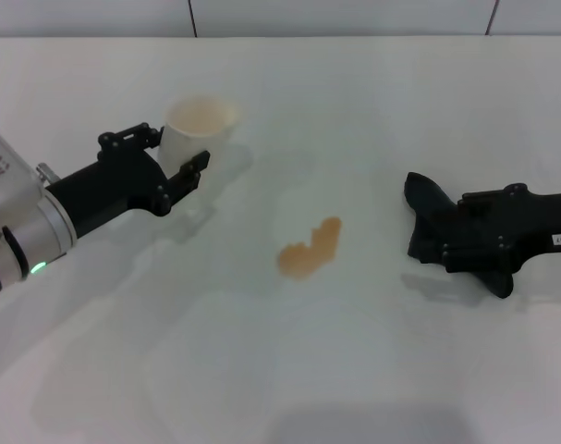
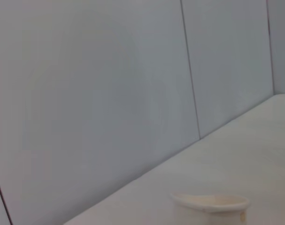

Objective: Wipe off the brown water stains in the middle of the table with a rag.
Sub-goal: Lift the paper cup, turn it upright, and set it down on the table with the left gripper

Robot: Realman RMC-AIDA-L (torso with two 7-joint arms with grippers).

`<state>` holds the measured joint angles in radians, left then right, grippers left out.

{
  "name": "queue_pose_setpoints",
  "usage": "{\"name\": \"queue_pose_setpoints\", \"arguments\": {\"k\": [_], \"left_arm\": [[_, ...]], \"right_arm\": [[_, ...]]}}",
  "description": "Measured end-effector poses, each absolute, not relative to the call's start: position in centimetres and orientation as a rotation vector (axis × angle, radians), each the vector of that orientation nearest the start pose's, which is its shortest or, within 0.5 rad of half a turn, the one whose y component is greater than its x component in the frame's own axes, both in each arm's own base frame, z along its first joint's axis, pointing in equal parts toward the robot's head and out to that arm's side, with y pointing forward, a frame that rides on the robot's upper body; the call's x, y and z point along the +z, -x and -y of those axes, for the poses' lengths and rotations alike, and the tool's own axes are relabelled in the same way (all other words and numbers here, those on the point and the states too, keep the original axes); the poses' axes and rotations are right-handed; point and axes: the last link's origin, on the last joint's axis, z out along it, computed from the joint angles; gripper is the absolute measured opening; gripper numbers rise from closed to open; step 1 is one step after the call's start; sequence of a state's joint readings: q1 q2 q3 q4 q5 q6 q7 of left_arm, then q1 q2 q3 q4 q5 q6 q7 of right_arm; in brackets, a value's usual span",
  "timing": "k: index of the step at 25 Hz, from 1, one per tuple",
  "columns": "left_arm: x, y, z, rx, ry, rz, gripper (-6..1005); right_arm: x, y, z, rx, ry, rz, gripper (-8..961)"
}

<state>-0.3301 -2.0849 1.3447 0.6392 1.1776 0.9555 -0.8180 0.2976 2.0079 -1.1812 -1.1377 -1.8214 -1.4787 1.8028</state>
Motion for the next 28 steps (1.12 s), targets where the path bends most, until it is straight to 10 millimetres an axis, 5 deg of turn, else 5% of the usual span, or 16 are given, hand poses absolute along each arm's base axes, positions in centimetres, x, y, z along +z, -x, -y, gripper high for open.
{"name": "queue_pose_setpoints", "arguments": {"k": [28], "left_arm": [[-5.1,30.3,-32.3,-0.472,2.35,0.314,510]], "right_arm": [[1.2,-24.1,-31.1,0.38,2.825,-0.651,633]]}}
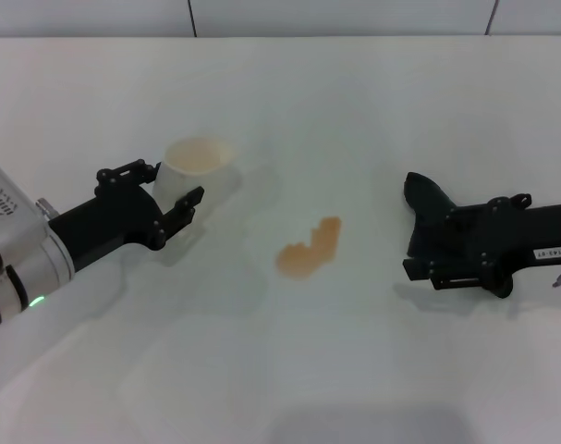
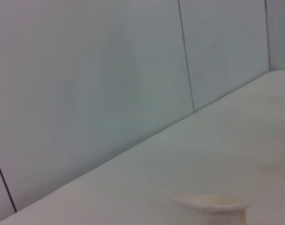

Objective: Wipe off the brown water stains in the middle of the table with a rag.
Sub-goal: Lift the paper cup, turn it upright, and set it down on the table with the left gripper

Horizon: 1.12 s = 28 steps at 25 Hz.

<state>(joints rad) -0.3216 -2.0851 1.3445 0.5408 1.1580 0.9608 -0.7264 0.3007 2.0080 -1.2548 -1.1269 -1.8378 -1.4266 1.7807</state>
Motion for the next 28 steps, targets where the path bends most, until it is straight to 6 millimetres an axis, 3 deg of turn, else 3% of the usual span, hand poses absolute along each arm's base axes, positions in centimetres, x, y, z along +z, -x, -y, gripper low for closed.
{"name": "queue_pose_setpoints", "arguments": {"k": [16,27,28], "left_arm": [[-5.0,31.4,-30.8,-0.466,2.342,0.328,510],[-4.7,32.2,-28.9,-0.505,2.336,0.356,580],[-4.7,32.4,-28.7,-0.5,2.335,0.363,645]], "right_arm": [[0.9,-24.0,-31.0,0.373,2.838,-0.646,633],[0.7,-23.9,-30.8,0.367,2.848,-0.646,633],[0.7,-23.8,-30.8,0.367,2.849,-0.644,633]]}}
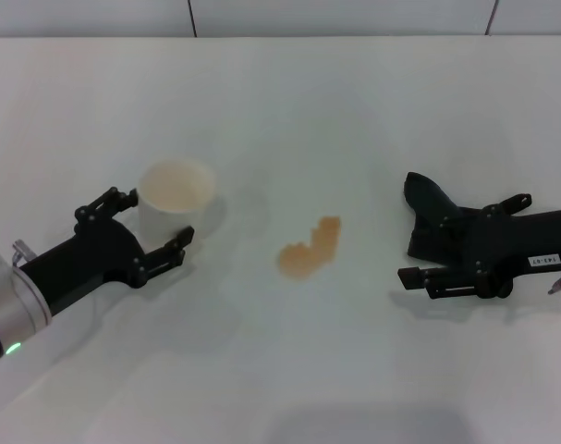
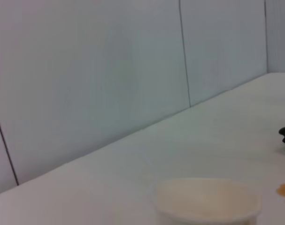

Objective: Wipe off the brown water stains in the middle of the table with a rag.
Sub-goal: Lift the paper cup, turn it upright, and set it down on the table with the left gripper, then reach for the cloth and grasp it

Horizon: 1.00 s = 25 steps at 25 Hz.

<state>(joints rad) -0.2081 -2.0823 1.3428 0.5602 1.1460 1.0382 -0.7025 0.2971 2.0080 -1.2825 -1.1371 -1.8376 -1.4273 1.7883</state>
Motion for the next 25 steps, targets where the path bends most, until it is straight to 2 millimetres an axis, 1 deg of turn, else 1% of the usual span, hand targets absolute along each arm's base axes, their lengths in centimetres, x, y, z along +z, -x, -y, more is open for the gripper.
{"name": "queue_pose_setpoints", "arguments": {"k": [2,7,11,14,20,25], "left_arm": [[-4.7,32.6,-28.5,-0.494,2.332,0.373,776],[-4.7,33.1,-27.8,-0.49,2.327,0.396,888],[-4.8,33.3,-27.3,-0.496,2.328,0.409,885],[-4.8,33.6,-26.4,-0.509,2.329,0.421,884],[-3.9,34.5,-24.4,-0.505,2.295,0.43,885],[-2.9,34.4,-24.0,-0.523,2.264,0.416,886]], "right_arm": [[0.7,-23.8,-30.8,0.367,2.853,-0.641,633],[0.7,-23.7,-30.7,0.367,2.857,-0.639,634],[0.6,-23.7,-30.7,0.365,2.861,-0.636,634],[0.6,-23.7,-30.7,0.365,2.862,-0.636,634],[0.4,-23.6,-30.6,0.361,2.87,-0.634,634],[0.4,-23.7,-30.4,0.365,2.868,-0.642,634]]}}
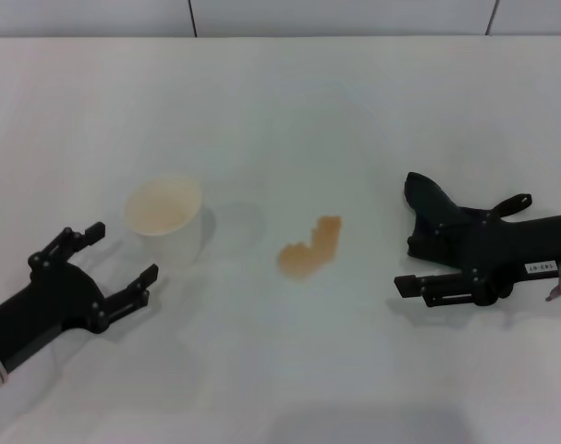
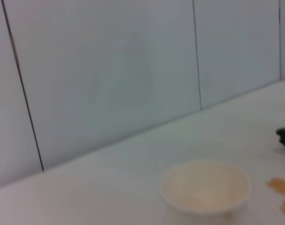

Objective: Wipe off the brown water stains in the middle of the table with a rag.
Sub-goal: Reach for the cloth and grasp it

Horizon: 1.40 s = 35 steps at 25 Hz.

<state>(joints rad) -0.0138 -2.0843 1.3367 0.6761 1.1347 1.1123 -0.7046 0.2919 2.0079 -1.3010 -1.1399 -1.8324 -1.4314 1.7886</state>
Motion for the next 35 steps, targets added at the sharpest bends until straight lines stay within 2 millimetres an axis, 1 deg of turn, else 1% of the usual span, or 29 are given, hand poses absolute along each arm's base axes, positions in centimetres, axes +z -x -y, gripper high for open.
{"name": "queue_pose_setpoints", "arguments": {"k": [2,4,7,9,10,12,14,17,19,22,23,25,29,32,35], "left_arm": [[-2.4,34.1,-24.2,-0.549,2.254,0.404,886],[-1.4,33.7,-24.4,-0.589,2.237,0.391,886],[1.0,33.2,-24.4,-0.663,2.191,0.348,886],[2.2,33.0,-24.4,-0.705,2.171,0.341,886],[3.3,32.8,-24.6,-0.737,2.155,0.344,886],[4.8,32.6,-24.9,-0.768,2.139,0.349,886],[6.5,32.0,-25.6,-0.797,2.14,0.343,886],[8.4,31.1,-26.9,-0.802,2.185,0.349,886],[9.8,30.1,-28.3,-0.787,2.241,0.361,886],[11.7,28.9,-29.7,-0.774,2.321,0.346,886],[12.0,28.7,-29.9,-0.77,2.336,0.341,886],[13.2,28.0,-30.9,-0.739,2.391,0.324,886],[14.5,27.1,-32.5,-0.624,2.46,0.318,887],[14.5,26.6,-33.6,-0.524,2.519,0.314,887],[14.1,25.8,-34.8,-0.432,2.583,0.304,887]], "right_arm": [[0.4,-23.8,-30.4,0.366,2.868,-0.644,634],[0.3,-23.6,-30.4,0.373,2.868,-0.651,634],[0.3,-23.3,-30.6,0.39,2.865,-0.655,634],[0.4,-23.0,-30.7,0.415,2.858,-0.655,634],[0.6,-22.8,-30.8,0.428,2.853,-0.656,634],[0.8,-22.4,-30.9,0.442,2.847,-0.657,634],[1.2,-21.8,-31.1,0.45,2.839,-0.66,634],[1.6,-21.0,-31.3,0.459,2.83,-0.667,634],[1.9,-20.5,-31.4,0.466,2.824,-0.675,634],[2.2,-20.0,-31.5,0.479,2.816,-0.686,634],[2.3,-19.8,-31.5,0.486,2.813,-0.691,634],[2.4,-19.6,-31.5,0.496,2.807,-0.702,634],[2.6,-19.4,-31.8,0.504,2.789,-0.719,634],[2.7,-19.3,-32.0,0.515,2.773,-0.721,634],[2.8,-19.0,-32.3,0.526,2.763,-0.719,634]]}}
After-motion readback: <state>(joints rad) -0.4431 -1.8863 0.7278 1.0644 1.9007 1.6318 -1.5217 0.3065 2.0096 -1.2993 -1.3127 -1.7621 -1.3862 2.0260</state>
